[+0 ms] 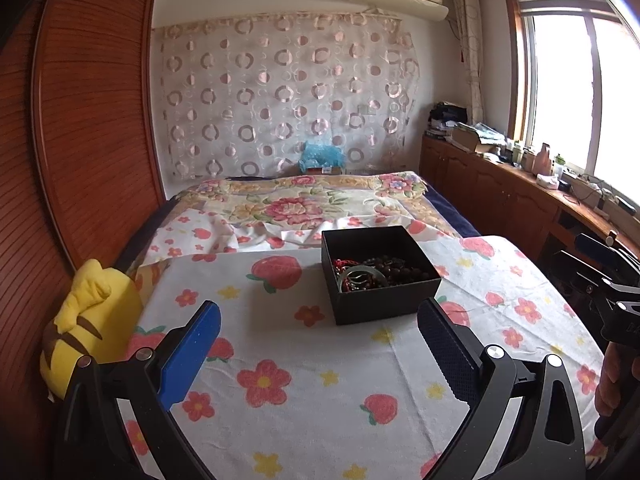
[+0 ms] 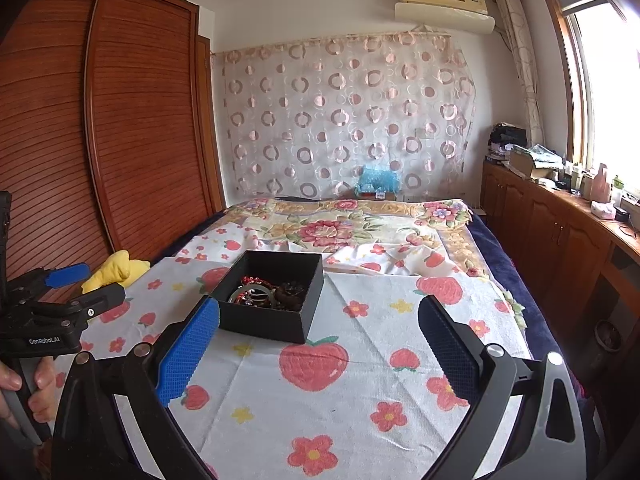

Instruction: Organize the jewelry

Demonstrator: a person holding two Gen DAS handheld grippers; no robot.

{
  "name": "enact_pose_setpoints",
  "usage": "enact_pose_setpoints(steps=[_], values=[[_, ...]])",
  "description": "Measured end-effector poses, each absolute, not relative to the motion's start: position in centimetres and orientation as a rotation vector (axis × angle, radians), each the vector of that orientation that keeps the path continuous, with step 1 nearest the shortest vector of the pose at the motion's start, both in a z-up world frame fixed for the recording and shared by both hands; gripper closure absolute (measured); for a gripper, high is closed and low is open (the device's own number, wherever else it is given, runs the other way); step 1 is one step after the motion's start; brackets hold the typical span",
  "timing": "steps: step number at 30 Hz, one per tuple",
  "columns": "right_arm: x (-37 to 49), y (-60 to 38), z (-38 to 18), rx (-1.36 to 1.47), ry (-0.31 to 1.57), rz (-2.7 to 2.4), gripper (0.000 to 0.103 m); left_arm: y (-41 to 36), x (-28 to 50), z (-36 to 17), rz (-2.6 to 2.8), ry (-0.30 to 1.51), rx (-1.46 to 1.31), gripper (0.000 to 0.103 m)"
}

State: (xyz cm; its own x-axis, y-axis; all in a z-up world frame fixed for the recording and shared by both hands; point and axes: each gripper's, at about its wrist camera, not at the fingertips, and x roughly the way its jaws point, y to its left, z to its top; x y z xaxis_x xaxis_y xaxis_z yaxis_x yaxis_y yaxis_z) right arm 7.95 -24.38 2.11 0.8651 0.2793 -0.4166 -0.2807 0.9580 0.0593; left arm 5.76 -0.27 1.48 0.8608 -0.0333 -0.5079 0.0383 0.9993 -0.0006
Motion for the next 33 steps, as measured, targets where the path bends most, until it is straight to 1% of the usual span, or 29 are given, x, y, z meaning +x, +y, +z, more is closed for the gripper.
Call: enact_pose_setpoints(steps=[33], values=[[8.03, -24.62, 1.77, 0.008, 0.448, 0.277, 0.003, -0.95, 5.23, 1.48, -0.044, 0.519, 0.017, 0.008]])
